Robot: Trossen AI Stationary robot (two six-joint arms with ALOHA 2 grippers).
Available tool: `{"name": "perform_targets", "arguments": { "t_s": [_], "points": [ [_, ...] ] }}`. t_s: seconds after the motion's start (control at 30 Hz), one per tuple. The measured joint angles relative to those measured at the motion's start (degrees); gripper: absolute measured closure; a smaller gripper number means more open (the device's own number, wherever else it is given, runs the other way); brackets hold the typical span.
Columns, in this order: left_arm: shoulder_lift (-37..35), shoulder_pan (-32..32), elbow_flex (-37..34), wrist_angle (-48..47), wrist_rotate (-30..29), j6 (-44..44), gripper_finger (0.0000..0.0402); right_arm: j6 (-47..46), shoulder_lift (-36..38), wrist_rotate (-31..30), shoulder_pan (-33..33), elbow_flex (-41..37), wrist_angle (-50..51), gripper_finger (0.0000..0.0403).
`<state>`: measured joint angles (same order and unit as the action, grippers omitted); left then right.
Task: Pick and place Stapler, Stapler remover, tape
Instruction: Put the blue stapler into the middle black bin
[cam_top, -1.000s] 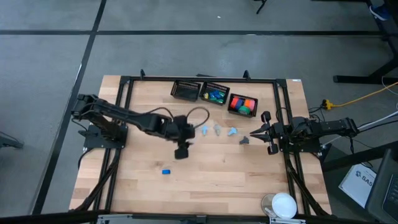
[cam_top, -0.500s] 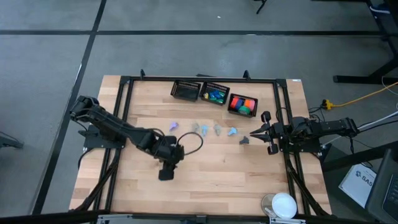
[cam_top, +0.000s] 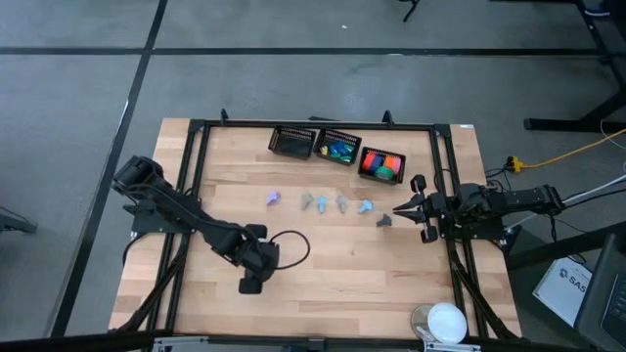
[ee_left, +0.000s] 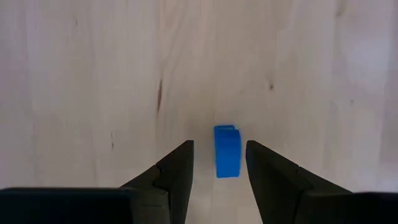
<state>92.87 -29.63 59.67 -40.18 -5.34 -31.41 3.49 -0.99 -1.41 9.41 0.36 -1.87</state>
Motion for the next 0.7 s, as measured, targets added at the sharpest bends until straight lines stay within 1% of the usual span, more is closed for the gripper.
{"name": "perform_targets", "arguments": {
  "t_s": [0.23,0.4,0.57,0.7],
  "points": [
    [3.55,-0.28,-0.08,1.43,1.24,-0.88,0.0258,0.0,0.0,0.02,0.0,-0.02,0.0,0.0363],
    [6.06,-0.28,-0.1,1.86,3.59,-0.87,0.0258,0.0,-0.01,0.02,-0.01,-0.01,0.0,0.0363],
    [8.06,-0.28,-0.1,1.79,3.65,-0.8,0.0258,0.0,-0.01,0.02,-0.01,-0.01,0.0,0.0363],
    [9.21,-0.28,-0.1,1.89,3.61,0.96,0.0259,0.0,-0.02,0.02,-0.01,-0.02,0.0,0.0363]
  ]
}}
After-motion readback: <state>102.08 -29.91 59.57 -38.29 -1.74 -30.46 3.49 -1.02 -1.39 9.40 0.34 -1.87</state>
